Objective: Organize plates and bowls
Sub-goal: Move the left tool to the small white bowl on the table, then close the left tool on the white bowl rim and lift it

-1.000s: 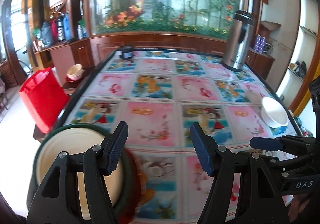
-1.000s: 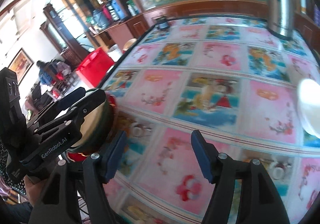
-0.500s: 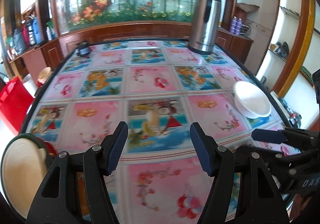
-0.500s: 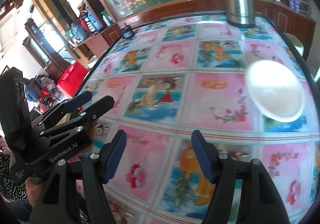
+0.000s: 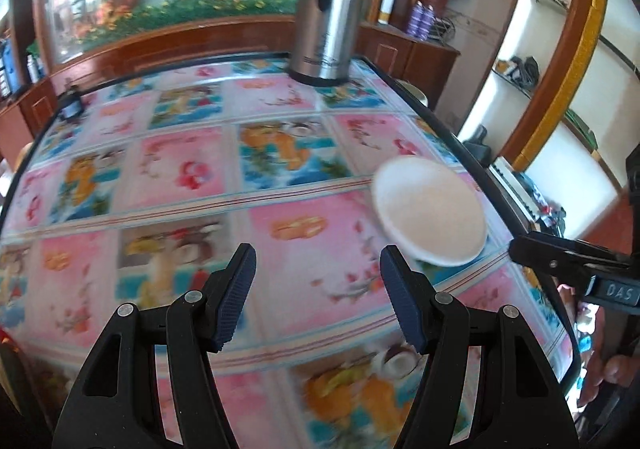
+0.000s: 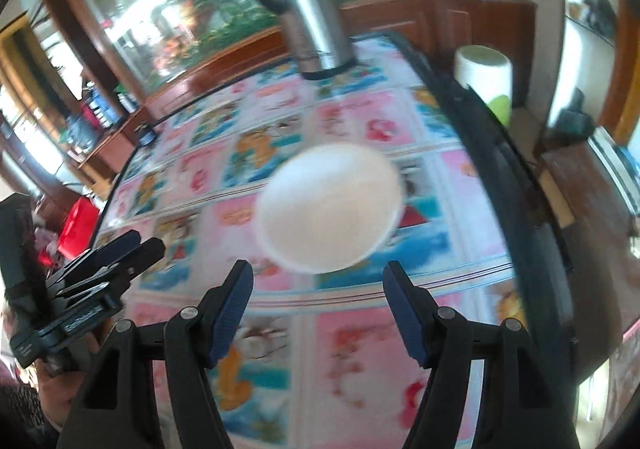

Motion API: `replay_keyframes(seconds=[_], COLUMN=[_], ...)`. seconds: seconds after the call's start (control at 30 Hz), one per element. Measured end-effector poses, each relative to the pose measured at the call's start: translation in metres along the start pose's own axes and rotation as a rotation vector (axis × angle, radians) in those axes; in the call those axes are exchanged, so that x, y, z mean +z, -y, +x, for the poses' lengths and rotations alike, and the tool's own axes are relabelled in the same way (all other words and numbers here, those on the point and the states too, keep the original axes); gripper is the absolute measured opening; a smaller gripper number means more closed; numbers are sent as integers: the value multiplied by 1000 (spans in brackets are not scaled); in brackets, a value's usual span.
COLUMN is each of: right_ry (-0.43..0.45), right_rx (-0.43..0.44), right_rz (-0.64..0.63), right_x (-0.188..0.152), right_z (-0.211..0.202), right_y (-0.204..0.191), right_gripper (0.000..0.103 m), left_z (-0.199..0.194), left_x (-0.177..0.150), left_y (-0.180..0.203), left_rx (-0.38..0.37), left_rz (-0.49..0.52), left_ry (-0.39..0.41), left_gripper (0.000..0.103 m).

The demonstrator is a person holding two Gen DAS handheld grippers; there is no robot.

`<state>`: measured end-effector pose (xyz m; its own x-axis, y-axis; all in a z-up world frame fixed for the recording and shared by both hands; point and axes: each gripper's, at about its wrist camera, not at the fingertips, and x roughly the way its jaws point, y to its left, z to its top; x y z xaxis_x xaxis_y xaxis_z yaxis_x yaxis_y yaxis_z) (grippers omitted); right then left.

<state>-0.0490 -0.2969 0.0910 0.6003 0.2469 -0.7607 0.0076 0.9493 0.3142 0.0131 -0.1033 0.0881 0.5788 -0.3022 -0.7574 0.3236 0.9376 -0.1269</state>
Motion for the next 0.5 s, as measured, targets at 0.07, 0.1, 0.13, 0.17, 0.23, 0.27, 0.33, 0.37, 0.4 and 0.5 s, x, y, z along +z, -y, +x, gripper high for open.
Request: replay_keyframes(seconds=[0.07, 0.1, 0.13, 0.17, 0.23, 0.27, 0.33, 0.37, 0.4, 0.5], right_ry=[-4, -9, -15, -15, -21, -23, -28, -32, -35, -42], right_rx=[4, 3, -3, -4, 3, 2, 0, 1, 2, 5], right_rz=[7, 13, 13, 13, 21, 23, 21, 19, 17, 15], right_x=[4, 6, 8, 9, 13, 16, 19, 20, 21, 24], right_z=[6, 8, 11, 12, 16, 18, 23, 25, 27, 35], right_y=[9, 12, 16, 19, 24, 27, 30, 32, 33, 36], right_gripper=[68, 68, 68, 68, 67, 67, 67, 67, 67, 58], left_z=[11, 16, 23, 27, 37, 41, 50, 55, 59, 71], left_x=[6, 8, 12, 14, 18, 20, 23, 25, 26, 28], left_y=[8, 11, 15, 16, 20, 22, 25, 27, 29, 33], left_rx=[-6, -5, -5, -8, -6, -3, -4, -3, -3, 7], left_rz=[4, 2, -1, -4, -5, -4, -5, -5, -2, 6], left_ry=[-15, -22, -34, -39, -44, -51, -65, -72, -77, -90], left_gripper=[65, 65, 65, 65, 65, 65, 65, 65, 65, 65])
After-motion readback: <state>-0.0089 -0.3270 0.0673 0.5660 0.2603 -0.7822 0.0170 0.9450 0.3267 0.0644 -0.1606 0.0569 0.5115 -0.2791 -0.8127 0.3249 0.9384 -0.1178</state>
